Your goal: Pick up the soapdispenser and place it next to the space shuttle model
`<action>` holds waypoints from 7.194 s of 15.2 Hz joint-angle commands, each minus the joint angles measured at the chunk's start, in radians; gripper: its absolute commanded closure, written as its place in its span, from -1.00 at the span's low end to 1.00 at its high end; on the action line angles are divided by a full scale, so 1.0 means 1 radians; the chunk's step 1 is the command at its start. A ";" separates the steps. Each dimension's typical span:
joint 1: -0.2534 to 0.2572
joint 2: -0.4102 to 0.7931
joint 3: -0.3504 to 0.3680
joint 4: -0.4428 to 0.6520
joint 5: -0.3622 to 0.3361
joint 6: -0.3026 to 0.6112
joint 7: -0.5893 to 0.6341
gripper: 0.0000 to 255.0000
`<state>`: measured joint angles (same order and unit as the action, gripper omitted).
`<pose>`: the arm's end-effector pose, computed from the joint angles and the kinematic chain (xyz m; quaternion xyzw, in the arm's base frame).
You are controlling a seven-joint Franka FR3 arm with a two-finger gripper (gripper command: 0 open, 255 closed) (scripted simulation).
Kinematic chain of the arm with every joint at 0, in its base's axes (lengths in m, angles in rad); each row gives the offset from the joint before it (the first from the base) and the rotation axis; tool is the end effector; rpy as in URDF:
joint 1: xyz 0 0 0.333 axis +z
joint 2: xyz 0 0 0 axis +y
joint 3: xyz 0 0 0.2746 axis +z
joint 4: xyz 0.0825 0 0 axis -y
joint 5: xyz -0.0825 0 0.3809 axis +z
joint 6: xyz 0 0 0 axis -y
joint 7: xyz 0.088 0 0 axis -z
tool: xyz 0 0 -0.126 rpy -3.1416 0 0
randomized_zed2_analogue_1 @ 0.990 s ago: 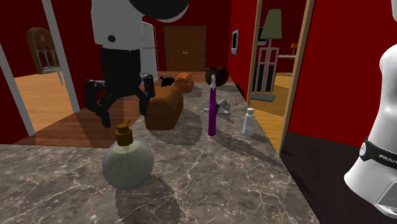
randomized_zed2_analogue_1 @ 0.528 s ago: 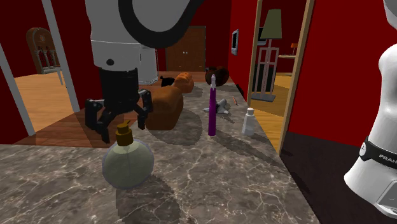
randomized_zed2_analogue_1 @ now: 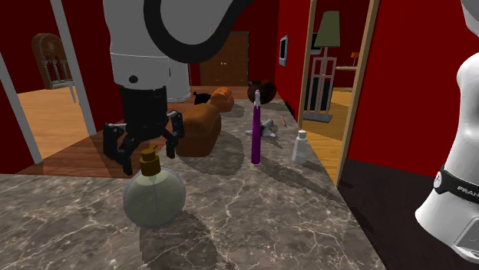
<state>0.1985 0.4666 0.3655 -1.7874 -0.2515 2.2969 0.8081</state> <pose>0.5522 0.3253 0.2601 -0.9970 0.0630 -0.0423 0.0125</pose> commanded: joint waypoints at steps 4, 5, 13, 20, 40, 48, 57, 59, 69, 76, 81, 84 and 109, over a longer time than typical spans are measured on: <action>0.000 0.000 0.000 0.000 0.000 0.000 0.000 1.00; 0.000 0.000 0.000 0.000 0.000 0.000 0.000 1.00; -0.004 -0.021 0.007 0.011 0.012 -0.031 -0.008 1.00; -0.012 -0.066 0.020 0.044 0.037 -0.105 -0.026 1.00; -0.018 -0.145 0.040 0.207 0.085 -0.340 -0.063 1.00; -0.013 -0.153 0.044 0.304 0.092 -0.444 -0.071 1.00; -0.023 -0.163 0.042 0.391 0.101 -0.538 -0.099 1.00; -0.061 -0.195 0.030 0.348 0.120 -0.523 -0.145 1.00; -0.223 -0.291 -0.047 0.230 0.189 -0.485 -0.383 1.00; -0.318 -0.294 -0.108 0.230 0.215 -0.485 -0.543 1.00; -0.382 -0.267 -0.151 0.270 0.226 -0.498 -0.652 1.00; -0.419 -0.238 -0.174 0.311 0.231 -0.510 -0.715 1.00; -0.496 -0.147 -0.220 0.186 0.238 -0.298 -0.838 1.00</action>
<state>-0.2972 0.3167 0.1461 -1.5913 -0.0134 1.9854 -0.0289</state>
